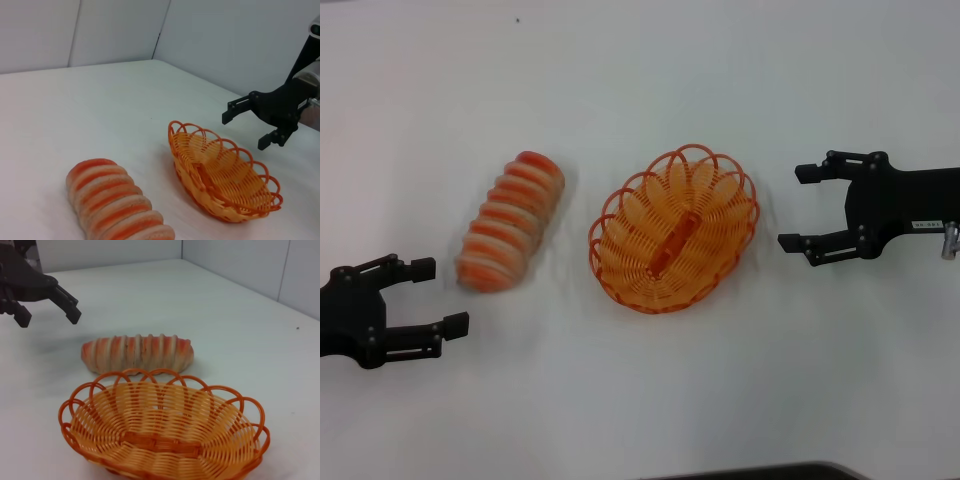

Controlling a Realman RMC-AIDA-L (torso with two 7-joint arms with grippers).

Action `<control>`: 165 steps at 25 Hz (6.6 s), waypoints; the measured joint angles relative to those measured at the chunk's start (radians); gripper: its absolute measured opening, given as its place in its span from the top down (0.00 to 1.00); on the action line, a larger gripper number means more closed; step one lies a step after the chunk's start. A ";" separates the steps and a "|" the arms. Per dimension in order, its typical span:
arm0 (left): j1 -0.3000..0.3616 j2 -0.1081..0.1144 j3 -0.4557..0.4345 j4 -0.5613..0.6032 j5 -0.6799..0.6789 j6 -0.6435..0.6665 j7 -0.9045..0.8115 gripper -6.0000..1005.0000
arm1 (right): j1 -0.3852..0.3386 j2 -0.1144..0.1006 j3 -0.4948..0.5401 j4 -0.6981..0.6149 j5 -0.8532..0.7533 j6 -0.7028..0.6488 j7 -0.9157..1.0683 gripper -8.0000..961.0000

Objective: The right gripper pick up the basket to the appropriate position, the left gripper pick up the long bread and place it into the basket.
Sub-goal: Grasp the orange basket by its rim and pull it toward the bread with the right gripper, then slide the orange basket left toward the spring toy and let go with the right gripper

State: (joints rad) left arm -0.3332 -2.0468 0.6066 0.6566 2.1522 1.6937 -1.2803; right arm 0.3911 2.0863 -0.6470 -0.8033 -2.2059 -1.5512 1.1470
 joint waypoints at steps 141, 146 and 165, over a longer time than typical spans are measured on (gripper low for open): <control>-0.020 -0.047 -0.050 0.100 -0.002 -0.058 0.038 0.07 | 0.284 -0.013 -0.125 0.054 -0.208 0.103 1.552 0.90; -0.022 -0.057 -0.043 0.099 -0.002 -0.075 0.044 0.07 | 0.275 -0.018 -0.130 0.060 -0.218 0.128 1.575 0.90; -0.035 -0.064 -0.046 0.094 0.007 -0.086 0.061 0.09 | 0.294 -0.004 -0.165 0.062 -0.275 0.170 1.606 0.85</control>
State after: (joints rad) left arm -0.3682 -2.1111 0.5610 0.7502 2.1590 1.6075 -1.2194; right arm 0.6848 2.0824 -0.8119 -0.7410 -2.4805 -1.3809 2.7530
